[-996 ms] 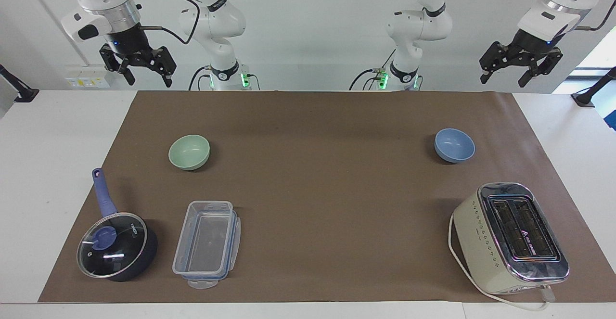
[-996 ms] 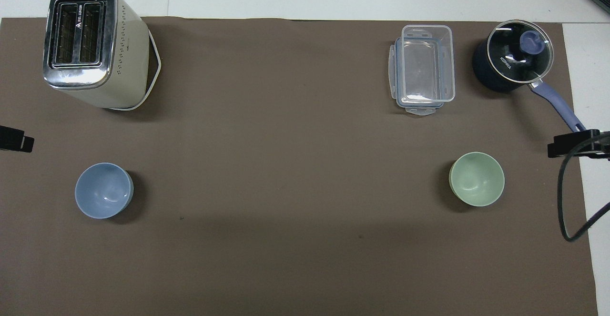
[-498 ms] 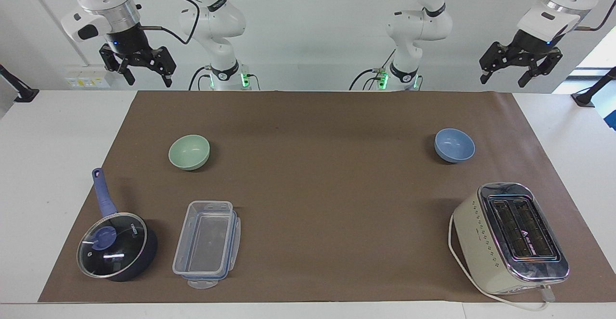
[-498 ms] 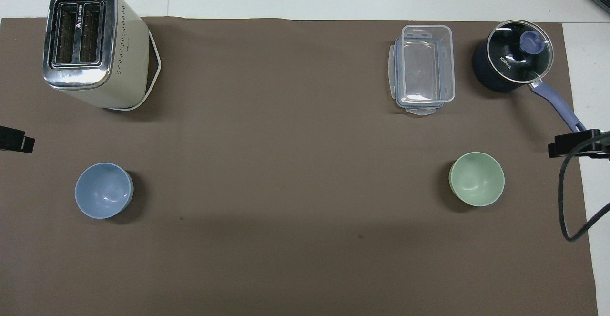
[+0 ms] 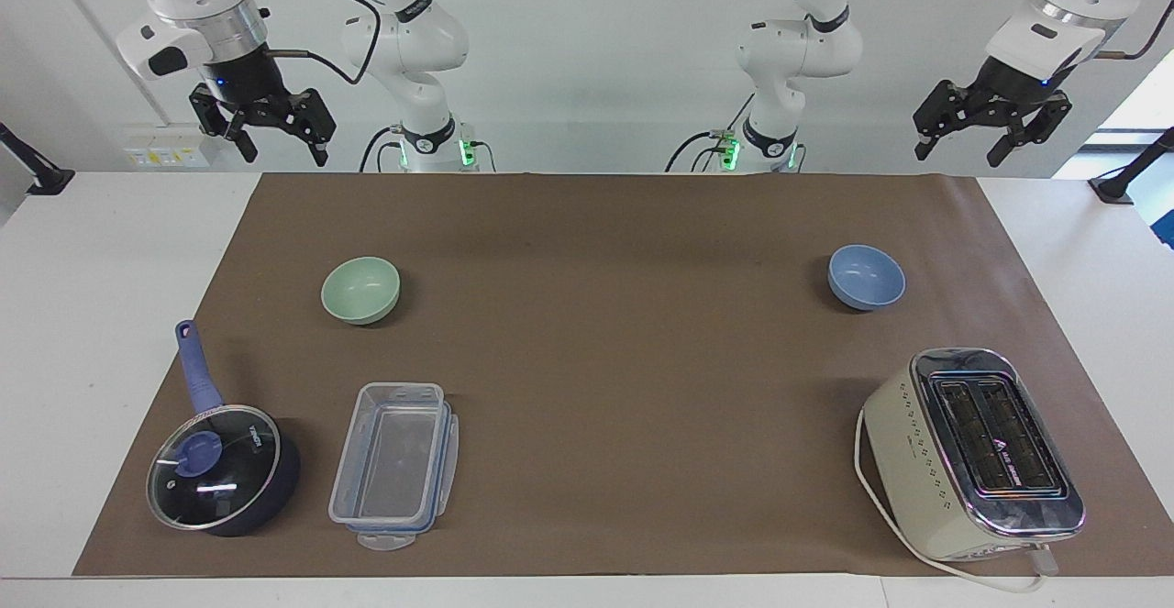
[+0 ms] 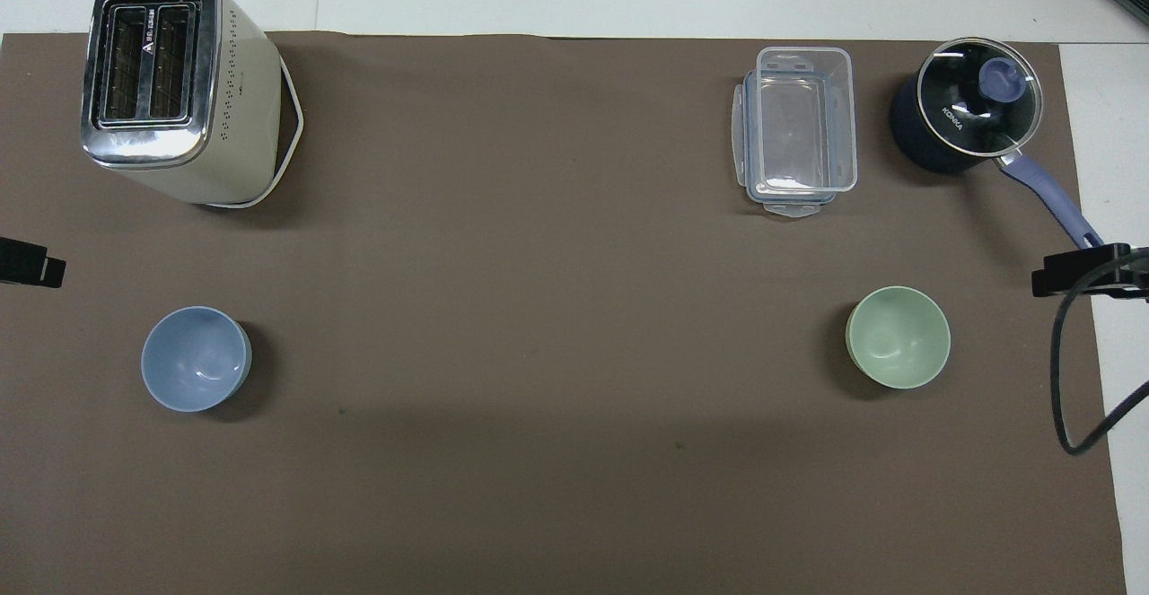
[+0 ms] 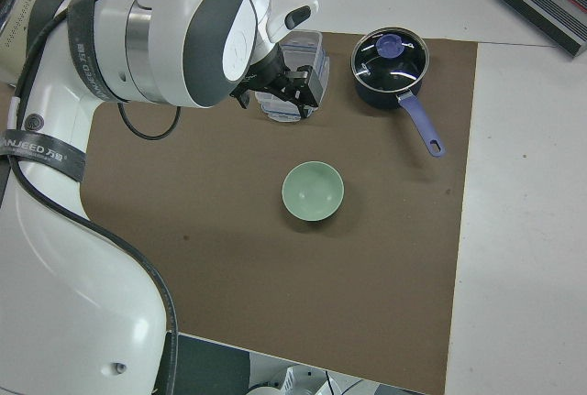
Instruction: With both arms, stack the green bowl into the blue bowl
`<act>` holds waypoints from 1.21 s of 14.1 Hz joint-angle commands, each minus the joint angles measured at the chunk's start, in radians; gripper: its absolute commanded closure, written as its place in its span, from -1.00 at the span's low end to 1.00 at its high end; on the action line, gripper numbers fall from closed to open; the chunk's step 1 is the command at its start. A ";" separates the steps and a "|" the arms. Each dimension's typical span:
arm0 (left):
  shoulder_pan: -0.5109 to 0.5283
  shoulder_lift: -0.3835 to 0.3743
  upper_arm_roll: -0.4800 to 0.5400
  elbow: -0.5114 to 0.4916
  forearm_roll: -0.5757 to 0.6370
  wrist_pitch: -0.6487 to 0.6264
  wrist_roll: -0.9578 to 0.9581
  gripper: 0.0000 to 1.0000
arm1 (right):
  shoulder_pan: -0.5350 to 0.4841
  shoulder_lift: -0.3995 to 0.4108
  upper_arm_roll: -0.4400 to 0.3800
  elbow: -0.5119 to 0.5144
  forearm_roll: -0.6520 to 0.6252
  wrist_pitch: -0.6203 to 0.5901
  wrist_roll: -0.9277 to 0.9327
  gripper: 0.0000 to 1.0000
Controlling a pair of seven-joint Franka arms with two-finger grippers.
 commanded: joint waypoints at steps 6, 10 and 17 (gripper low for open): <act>-0.009 -0.086 0.007 -0.130 0.015 0.062 0.006 -1.00 | -0.012 0.005 0.007 0.012 0.008 -0.002 -0.020 -1.00; 0.031 -0.179 0.016 -0.279 0.015 0.128 0.011 -1.00 | -0.012 0.005 0.007 0.012 0.008 -0.002 -0.020 -1.00; 0.104 -0.177 0.018 -0.517 0.001 0.380 0.126 -1.00 | -0.013 0.003 0.001 0.005 0.008 -0.005 -0.016 -1.00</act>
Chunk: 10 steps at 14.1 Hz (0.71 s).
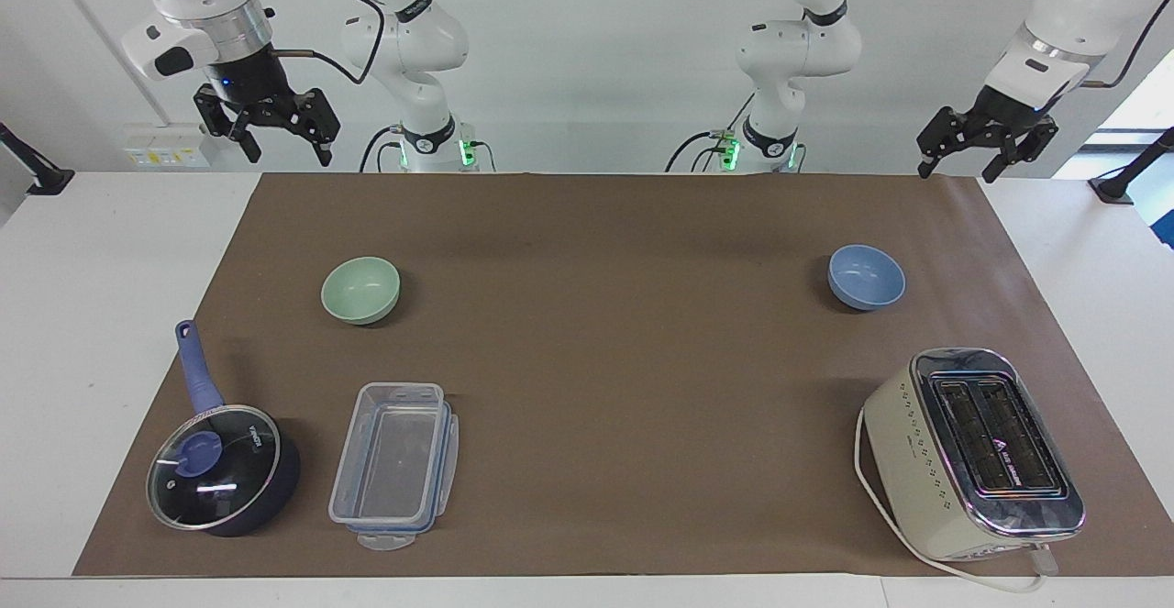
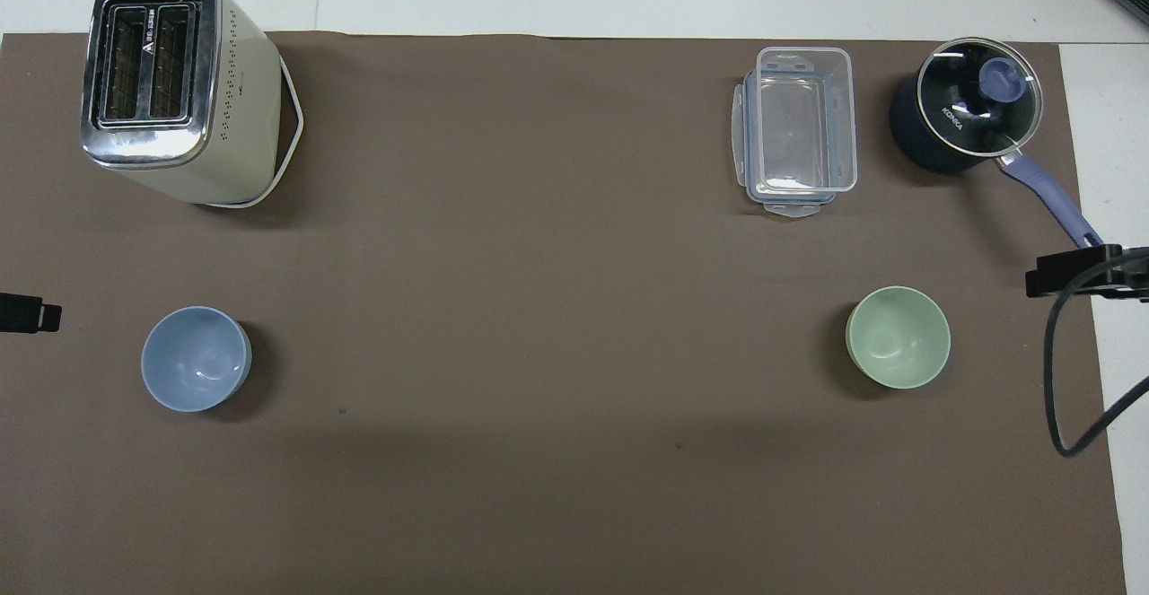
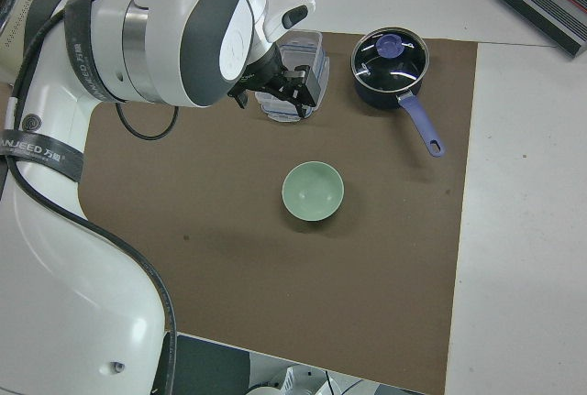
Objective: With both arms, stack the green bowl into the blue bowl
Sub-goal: 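Move the left gripper toward the rim of the blue bowl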
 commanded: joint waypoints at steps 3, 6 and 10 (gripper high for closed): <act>0.039 -0.017 -0.006 -0.235 0.001 0.264 0.073 -1.00 | -0.012 -0.006 0.001 -0.008 0.009 -0.004 -0.016 -1.00; 0.076 0.029 -0.006 -0.269 0.000 0.321 0.125 -1.00 | -0.012 -0.006 0.001 -0.008 0.011 -0.004 -0.016 -1.00; 0.093 0.114 -0.006 -0.280 0.000 0.401 0.128 -1.00 | -0.012 -0.009 0.001 -0.015 0.011 -0.005 -0.016 -1.00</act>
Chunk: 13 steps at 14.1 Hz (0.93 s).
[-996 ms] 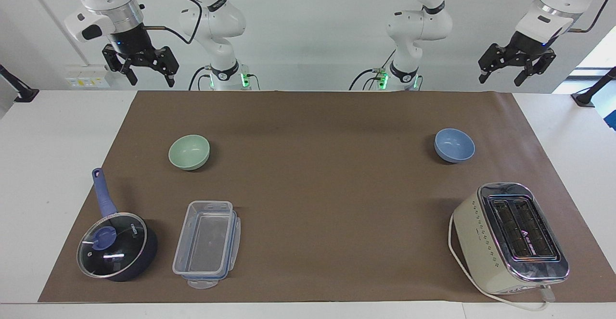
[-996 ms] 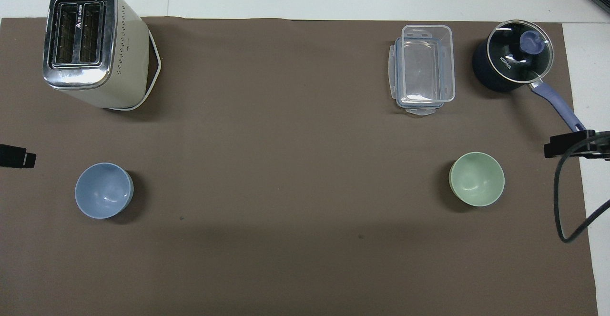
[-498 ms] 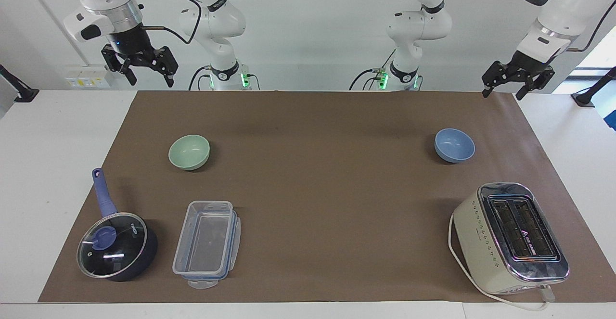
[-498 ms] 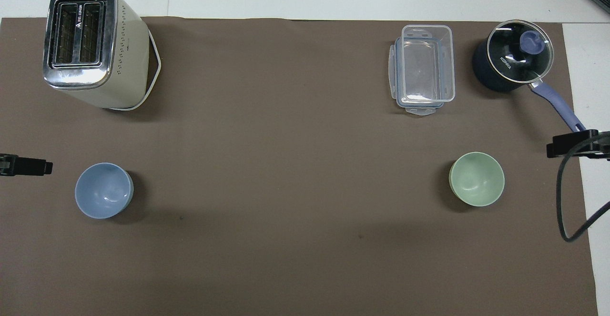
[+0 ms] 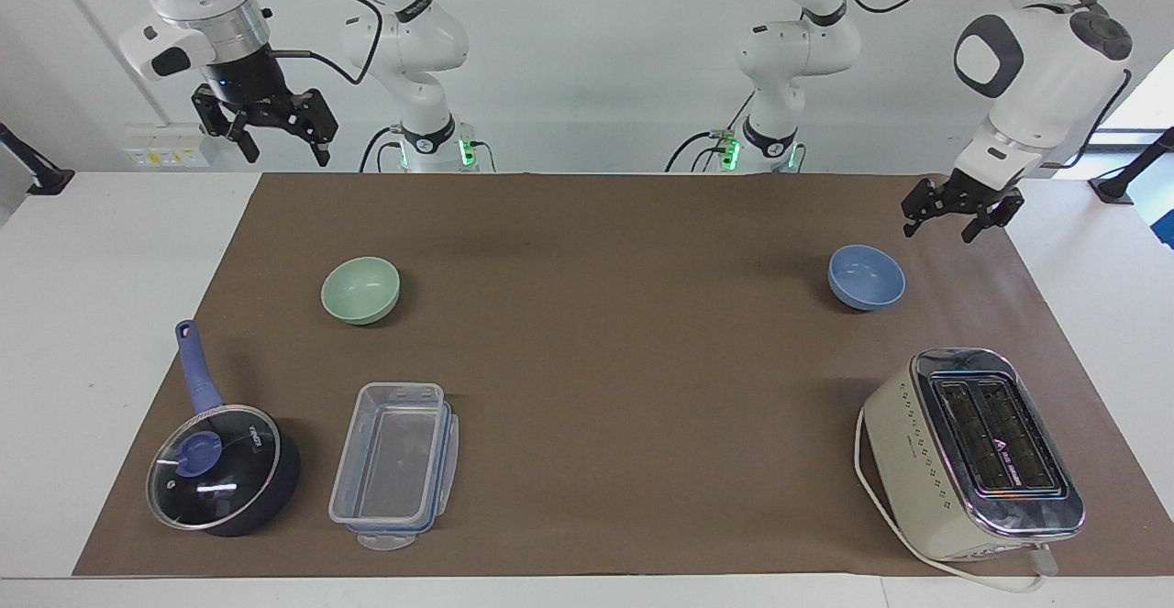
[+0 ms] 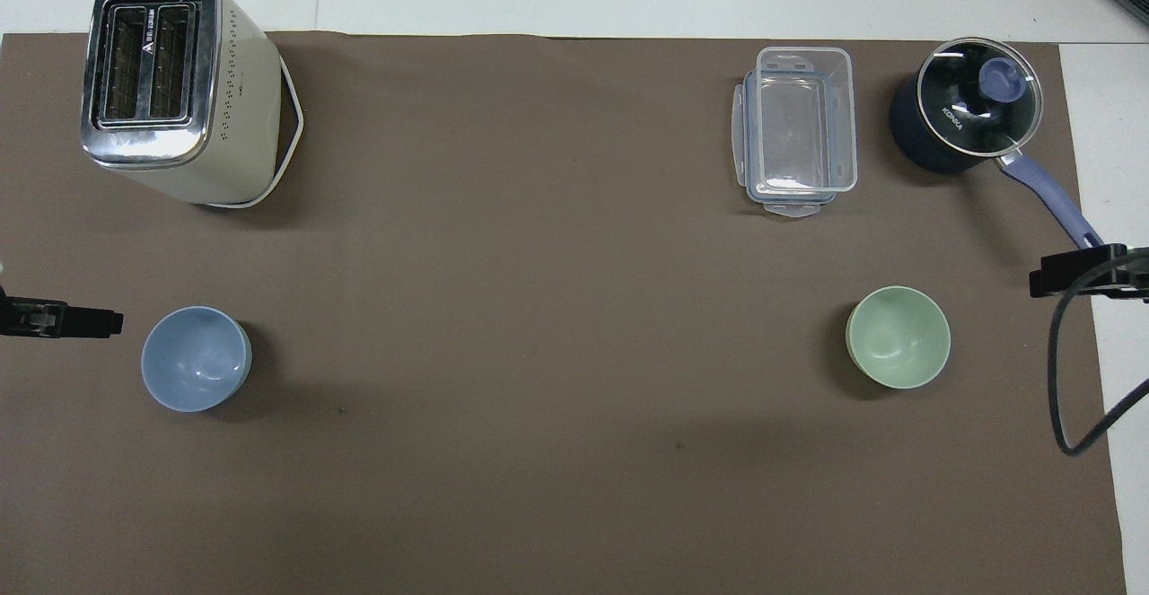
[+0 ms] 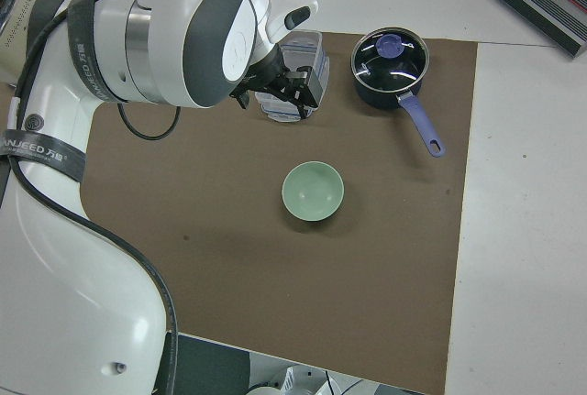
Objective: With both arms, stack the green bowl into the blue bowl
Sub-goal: 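Move the left gripper toward the rim of the blue bowl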
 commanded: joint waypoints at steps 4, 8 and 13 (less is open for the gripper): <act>0.039 0.090 -0.006 -0.059 -0.008 0.111 0.020 -1.00 | -0.011 -0.020 0.003 -0.027 0.009 -0.004 -0.022 -1.00; 0.050 0.093 -0.006 -0.142 -0.020 0.193 0.020 -1.00 | -0.012 -0.020 0.002 -0.027 0.009 -0.004 -0.022 -1.00; 0.065 0.093 -0.008 -0.207 -0.058 0.253 0.026 -0.71 | -0.012 -0.020 0.002 -0.029 0.009 -0.005 -0.020 -1.00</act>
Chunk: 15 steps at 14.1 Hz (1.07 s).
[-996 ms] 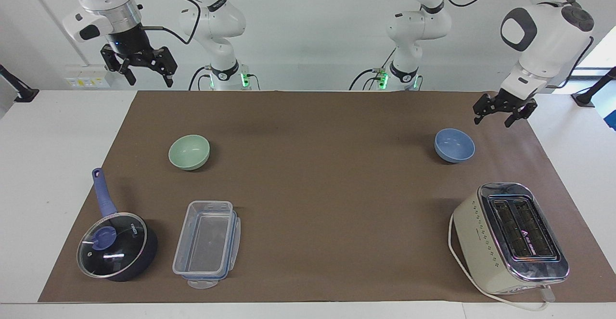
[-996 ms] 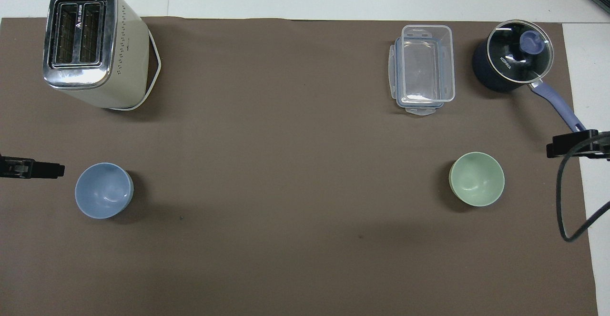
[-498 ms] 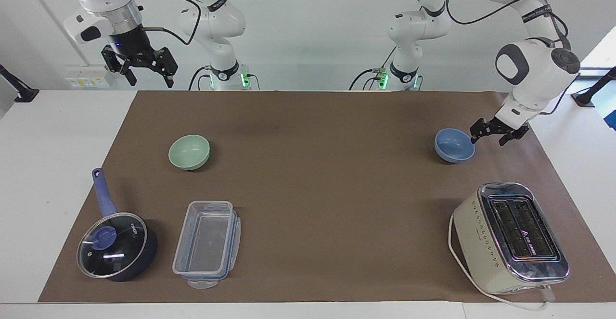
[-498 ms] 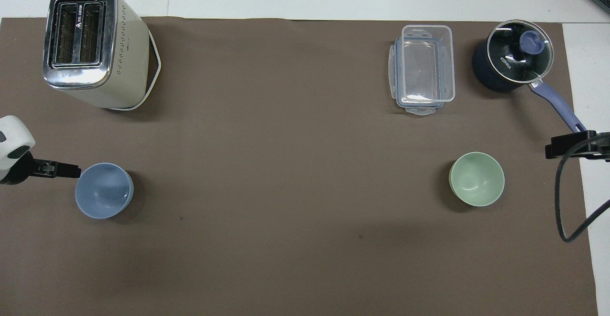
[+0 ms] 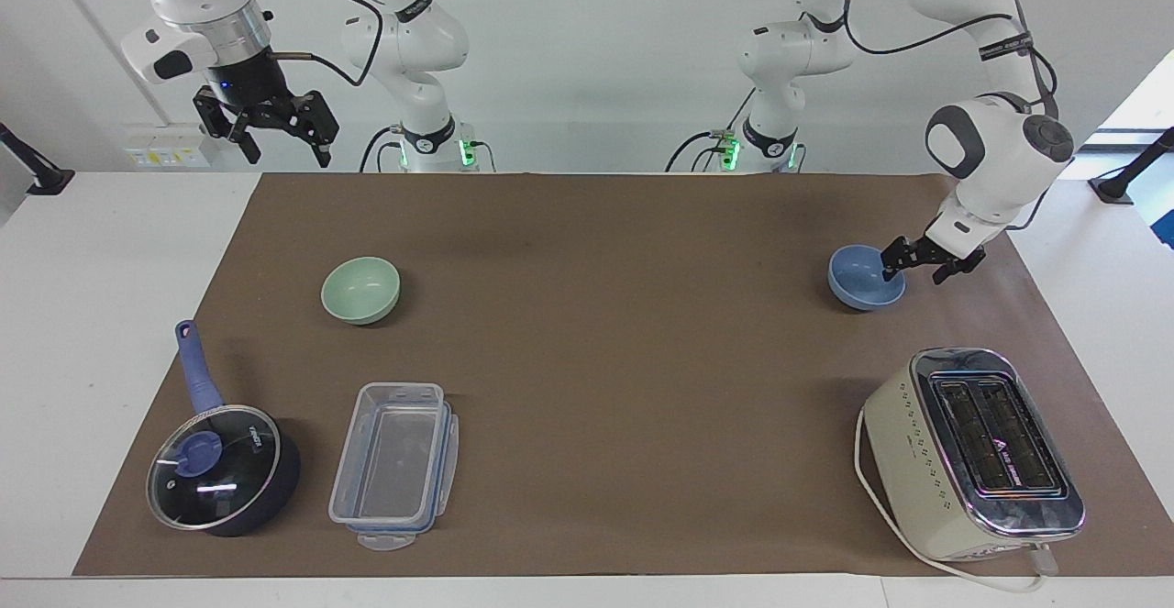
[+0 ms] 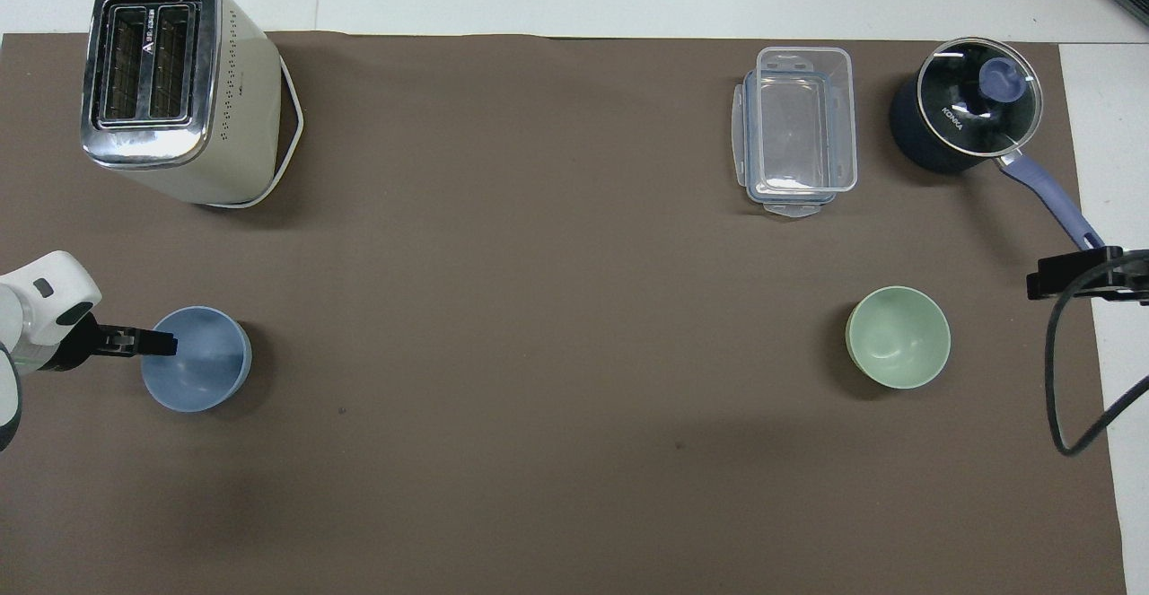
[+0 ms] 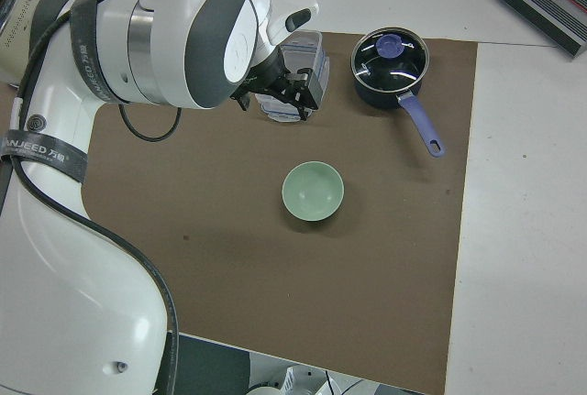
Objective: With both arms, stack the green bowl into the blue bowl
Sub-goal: 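Move the left gripper toward the rim of the blue bowl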
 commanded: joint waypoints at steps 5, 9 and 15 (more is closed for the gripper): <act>0.028 -0.020 -0.006 -0.046 -0.073 0.050 0.036 0.41 | -0.012 -0.022 0.002 -0.030 0.009 -0.005 -0.025 -1.00; 0.028 -0.020 -0.006 -0.043 -0.075 0.040 0.036 1.00 | -0.014 -0.019 0.002 -0.023 0.009 -0.013 -0.023 -1.00; 0.023 -0.027 -0.006 -0.032 -0.073 0.008 0.039 1.00 | -0.001 -0.013 0.013 -0.035 0.011 0.036 -0.051 -1.00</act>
